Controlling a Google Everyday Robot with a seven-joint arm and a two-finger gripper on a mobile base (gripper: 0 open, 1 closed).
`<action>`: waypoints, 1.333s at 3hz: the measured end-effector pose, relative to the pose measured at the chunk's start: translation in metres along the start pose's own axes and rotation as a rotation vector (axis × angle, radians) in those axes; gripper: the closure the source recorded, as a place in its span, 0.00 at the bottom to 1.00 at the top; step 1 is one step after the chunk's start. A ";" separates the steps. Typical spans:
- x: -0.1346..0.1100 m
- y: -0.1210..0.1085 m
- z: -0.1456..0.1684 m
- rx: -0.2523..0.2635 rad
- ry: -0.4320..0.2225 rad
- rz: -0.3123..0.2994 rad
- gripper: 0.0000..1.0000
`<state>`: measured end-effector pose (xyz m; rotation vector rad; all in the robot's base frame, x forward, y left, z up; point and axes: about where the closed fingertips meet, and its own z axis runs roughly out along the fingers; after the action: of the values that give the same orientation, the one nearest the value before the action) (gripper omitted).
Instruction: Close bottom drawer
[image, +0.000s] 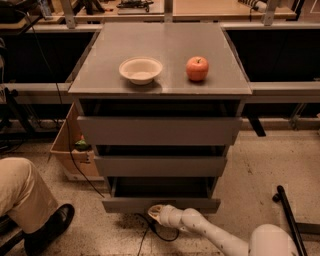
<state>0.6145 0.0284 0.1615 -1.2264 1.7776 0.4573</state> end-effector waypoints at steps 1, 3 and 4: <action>-0.006 -0.009 0.010 0.027 -0.018 -0.002 1.00; -0.028 -0.032 0.037 0.064 -0.068 -0.028 1.00; -0.044 -0.046 0.052 0.084 -0.100 -0.048 1.00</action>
Offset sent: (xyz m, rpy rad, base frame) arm 0.0519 0.0213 0.0096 0.0374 -0.0907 -0.0451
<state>0.6833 0.0698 0.1793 -1.1648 1.6625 0.4055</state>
